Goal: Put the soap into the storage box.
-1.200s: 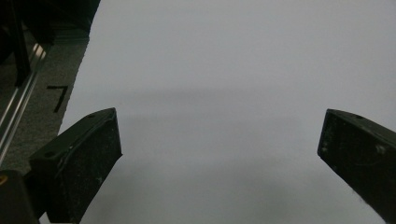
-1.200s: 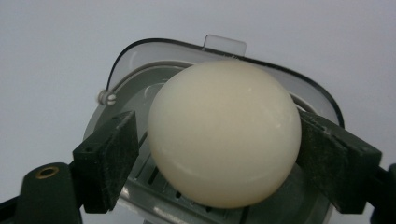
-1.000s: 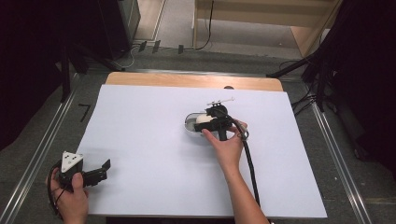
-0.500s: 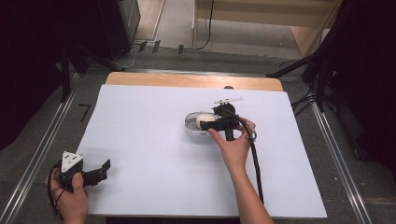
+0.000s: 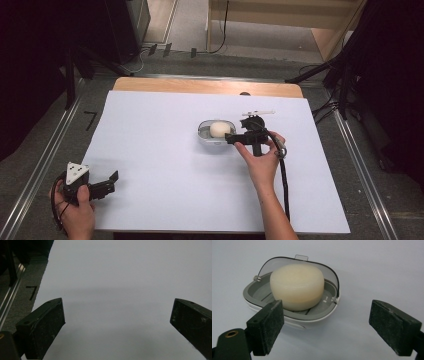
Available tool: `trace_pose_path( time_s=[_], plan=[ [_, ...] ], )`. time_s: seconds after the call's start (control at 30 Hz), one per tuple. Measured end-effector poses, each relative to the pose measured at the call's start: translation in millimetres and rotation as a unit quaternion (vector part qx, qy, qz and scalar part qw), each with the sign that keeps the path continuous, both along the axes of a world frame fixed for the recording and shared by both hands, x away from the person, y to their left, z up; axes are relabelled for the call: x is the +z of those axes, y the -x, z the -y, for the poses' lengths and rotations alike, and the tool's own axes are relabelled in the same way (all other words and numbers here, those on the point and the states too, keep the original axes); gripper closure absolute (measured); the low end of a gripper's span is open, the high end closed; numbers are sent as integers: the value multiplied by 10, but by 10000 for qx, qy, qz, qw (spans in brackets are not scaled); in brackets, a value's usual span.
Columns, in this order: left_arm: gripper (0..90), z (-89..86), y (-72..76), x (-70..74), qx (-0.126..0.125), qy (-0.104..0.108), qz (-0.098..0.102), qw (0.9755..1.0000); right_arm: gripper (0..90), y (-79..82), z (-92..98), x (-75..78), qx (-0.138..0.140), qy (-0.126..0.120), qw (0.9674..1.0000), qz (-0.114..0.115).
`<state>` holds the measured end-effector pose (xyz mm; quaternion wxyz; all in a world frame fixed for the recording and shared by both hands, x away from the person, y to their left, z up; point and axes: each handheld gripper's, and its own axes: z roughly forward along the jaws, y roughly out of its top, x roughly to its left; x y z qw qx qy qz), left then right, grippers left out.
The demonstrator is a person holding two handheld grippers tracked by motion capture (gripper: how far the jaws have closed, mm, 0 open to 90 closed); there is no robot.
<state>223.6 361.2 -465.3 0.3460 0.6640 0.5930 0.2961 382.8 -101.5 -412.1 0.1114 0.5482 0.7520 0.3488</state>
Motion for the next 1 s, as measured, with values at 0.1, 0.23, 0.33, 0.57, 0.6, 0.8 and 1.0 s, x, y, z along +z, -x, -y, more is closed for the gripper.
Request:
trace_pose_path(
  time_s=[0.1,0.23,0.33,0.57,0.6,0.8,1.0],
  plan=[
    [0,2,0,0,6,-7,1,10000,133,24,57,-23,-33,-1,10000,-6],
    [0,4,-1,-1,11,1,11,10000,136,54,131,-56,-54,-42,10000,-29],
    [0,2,0,-1,8,-3,7,10000,138,82,178,-75,-51,-82,10000,-10],
    [0,3,-1,-1,9,-9,6,10000,138,150,290,-120,-126,-104,9999,-28],
    [0,3,-1,-1,7,-11,6,10000,138,158,309,-128,-131,-92,9999,-25],
    [0,4,-1,-1,8,-16,5,10000,138,215,450,-200,-253,-100,9996,-64],
    [0,6,-2,-1,8,-19,0,10000,138,264,544,-256,-316,-62,9995,-17]
  ],
)
